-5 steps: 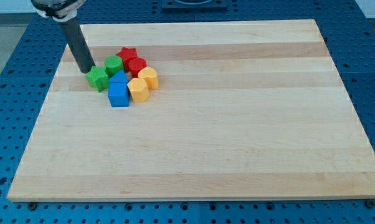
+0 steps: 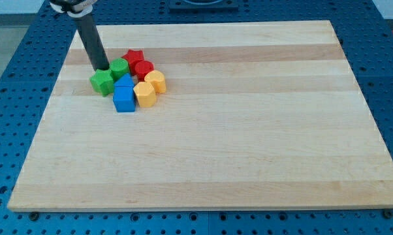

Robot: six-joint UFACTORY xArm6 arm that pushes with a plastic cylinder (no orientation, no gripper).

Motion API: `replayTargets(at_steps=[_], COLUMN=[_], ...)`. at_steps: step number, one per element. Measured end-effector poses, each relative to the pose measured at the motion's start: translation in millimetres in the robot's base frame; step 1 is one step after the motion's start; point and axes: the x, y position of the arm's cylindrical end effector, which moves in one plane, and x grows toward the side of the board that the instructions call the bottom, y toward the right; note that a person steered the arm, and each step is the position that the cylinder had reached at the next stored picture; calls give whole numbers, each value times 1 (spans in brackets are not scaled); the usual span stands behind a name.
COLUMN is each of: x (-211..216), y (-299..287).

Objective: Slide the green star down

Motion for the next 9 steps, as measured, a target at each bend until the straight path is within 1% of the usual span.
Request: replayTargets(at_steps=[2,3,4,6,7,8,9], x=[34,65,81,81,91,112,114], y=[3,3,3,-20,-18,-7,-3])
